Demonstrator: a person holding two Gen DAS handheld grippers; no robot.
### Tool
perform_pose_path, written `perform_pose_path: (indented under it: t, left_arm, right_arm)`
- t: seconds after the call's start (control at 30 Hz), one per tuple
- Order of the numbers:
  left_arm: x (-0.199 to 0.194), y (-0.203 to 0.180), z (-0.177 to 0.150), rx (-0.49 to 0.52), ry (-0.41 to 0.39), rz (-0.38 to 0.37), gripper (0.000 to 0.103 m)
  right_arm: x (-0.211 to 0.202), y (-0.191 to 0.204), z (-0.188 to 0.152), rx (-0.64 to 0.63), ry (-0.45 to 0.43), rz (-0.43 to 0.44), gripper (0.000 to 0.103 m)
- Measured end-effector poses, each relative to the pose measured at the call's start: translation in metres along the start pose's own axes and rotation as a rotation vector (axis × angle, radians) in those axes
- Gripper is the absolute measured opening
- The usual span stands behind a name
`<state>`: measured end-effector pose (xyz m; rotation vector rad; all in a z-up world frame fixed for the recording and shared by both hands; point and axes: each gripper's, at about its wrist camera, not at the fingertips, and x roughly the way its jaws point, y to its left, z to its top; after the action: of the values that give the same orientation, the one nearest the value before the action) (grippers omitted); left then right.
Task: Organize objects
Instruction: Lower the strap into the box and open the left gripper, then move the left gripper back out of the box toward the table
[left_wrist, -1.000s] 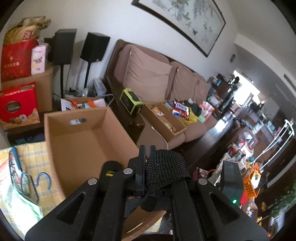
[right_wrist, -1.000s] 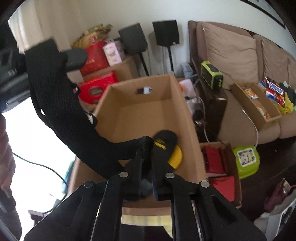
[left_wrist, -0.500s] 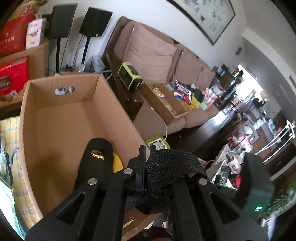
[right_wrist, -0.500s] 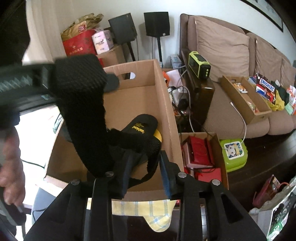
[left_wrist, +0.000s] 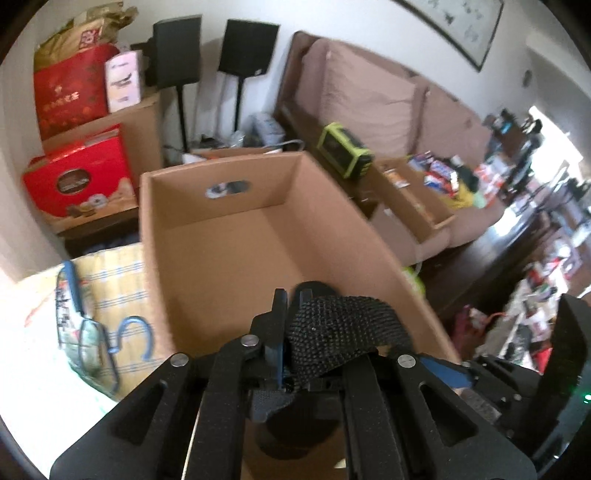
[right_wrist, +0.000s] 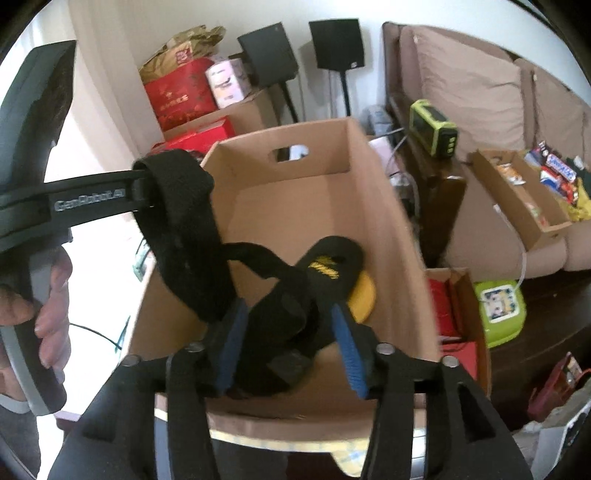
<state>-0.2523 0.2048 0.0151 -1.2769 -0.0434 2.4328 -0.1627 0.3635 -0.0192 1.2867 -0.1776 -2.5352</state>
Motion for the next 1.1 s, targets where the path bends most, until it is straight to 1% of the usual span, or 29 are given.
perform_pose_path:
  t: [0.03,0.1,0.13,0.2,0.27,0.37,0.43,0.53,0.6,0.63,0.73,0.77,0.83,0.9,0.97,1.1]
  left_arm:
    - [0.003,0.004,-0.001,-0.003,0.015,0.012,0.011]
    - [0.006,0.009,-0.005,-0.012,0.029,0.021,0.025]
    - [0.006,0.011,-0.007,-0.013,0.030,0.026,0.029]
    - [0.007,0.015,-0.009,0.006,0.039,0.043,0.051]
    - [0.008,0.013,-0.010,0.053,0.057,0.098,0.060]
    - [0.009,0.002,-0.014,0.146,0.090,0.192,0.061]
    - [0.006,-0.003,-0.019,0.197,0.085,0.237,0.061]
    - [0.007,-0.005,-0.024,0.229,0.114,0.258,0.061]
    - [0.009,0.000,-0.026,0.219,0.143,0.249,0.061]
    - [0.009,0.003,-0.027,0.204,0.152,0.231,0.061]
    - [0.010,0.013,-0.028,0.167,0.170,0.193,0.061]
    - [0.010,0.015,-0.029,0.158,0.174,0.184,0.061]
    - [0.009,0.018,-0.030,0.152,0.174,0.174,0.061]
    - [0.008,0.022,-0.031,0.142,0.173,0.169,0.061]
    - [0.007,0.026,-0.030,0.123,0.173,0.146,0.061]
    - [0.004,0.032,-0.030,0.089,0.184,0.082,0.061]
  right_arm:
    - [0.002,0.002,0.000,0.000,0.004,0.004,0.054]
    - [0.005,0.006,-0.001,-0.006,0.007,0.006,0.054]
    - [0.005,0.008,-0.001,-0.007,0.007,0.007,0.054]
    - [0.005,0.010,0.000,-0.008,0.007,0.006,0.054]
    - [0.002,0.010,0.000,-0.010,0.000,-0.003,0.054]
    - [-0.003,0.009,-0.001,-0.003,-0.013,-0.005,0.054]
    - [-0.005,0.008,-0.001,0.003,-0.017,-0.007,0.054]
    - [-0.007,0.006,-0.001,0.008,-0.019,-0.011,0.054]
    - [-0.007,0.007,-0.001,0.011,-0.019,-0.005,0.054]
    - [-0.007,0.008,-0.001,0.010,-0.021,0.007,0.054]
    - [-0.012,0.014,-0.002,-0.002,-0.033,0.083,0.054]
    - [-0.013,0.017,-0.002,-0.010,-0.036,0.123,0.054]
    - [-0.014,0.025,-0.002,-0.031,-0.031,0.173,0.054]
    - [-0.010,0.035,-0.002,-0.074,-0.013,0.166,0.054]
    - [-0.002,0.043,-0.003,-0.123,0.019,0.162,0.054]
    - [0.018,0.049,-0.001,-0.135,0.040,0.139,0.054]
